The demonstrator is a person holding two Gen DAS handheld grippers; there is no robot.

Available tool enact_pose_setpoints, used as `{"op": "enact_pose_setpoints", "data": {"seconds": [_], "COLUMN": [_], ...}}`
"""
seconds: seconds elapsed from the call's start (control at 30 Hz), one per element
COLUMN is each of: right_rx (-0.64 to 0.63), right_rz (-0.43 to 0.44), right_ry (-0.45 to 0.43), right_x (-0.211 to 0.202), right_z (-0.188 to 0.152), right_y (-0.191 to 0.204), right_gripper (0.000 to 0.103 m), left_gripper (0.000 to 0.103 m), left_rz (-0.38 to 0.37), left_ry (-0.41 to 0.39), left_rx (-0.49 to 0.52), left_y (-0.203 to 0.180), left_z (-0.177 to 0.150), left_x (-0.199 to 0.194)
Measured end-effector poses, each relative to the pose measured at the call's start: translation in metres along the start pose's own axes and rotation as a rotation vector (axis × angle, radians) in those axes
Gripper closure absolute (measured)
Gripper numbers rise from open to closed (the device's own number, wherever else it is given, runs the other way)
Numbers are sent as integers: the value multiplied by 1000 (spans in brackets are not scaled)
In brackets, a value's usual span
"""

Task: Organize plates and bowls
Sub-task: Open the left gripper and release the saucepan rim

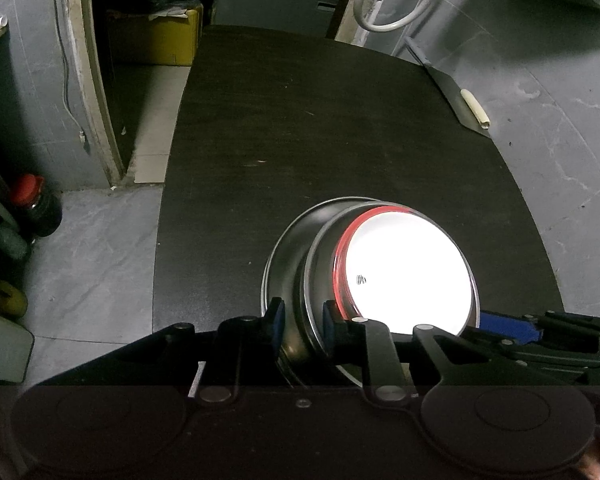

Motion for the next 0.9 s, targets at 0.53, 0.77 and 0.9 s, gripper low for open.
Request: {"op": "enact_pose_setpoints", "data": {"seconds": [0.53, 0.77, 0.9], "right_rx": [9, 23, 34], "right_rz": [-29, -59, -72], "right_ry": [-47, -85, -102], "right_x": [-14, -23, -29], "right_z": [-4, -5, -6], "right_y": [-3, -6, -8], "right_gripper": [39, 39, 36], "left_gripper": [39, 33, 24], "left_rz": [58, 55, 52], "left_ry": [-44, -61, -83], "left_rx": [25, 29, 34], "left_y": [3, 4, 4], "left_z": [-3, -6, -7], "left_x": [-13, -23, -30]}}
Point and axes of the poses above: each gripper's, at about its wrist camera, not at the fingertips, and x roughly the way its jaws point, y to its left, z to its top, the point moved 8 cm from there along x, roughly the way its jaws point, and after that the axes turned 4 degrees about -x, right-handed, at the moved point
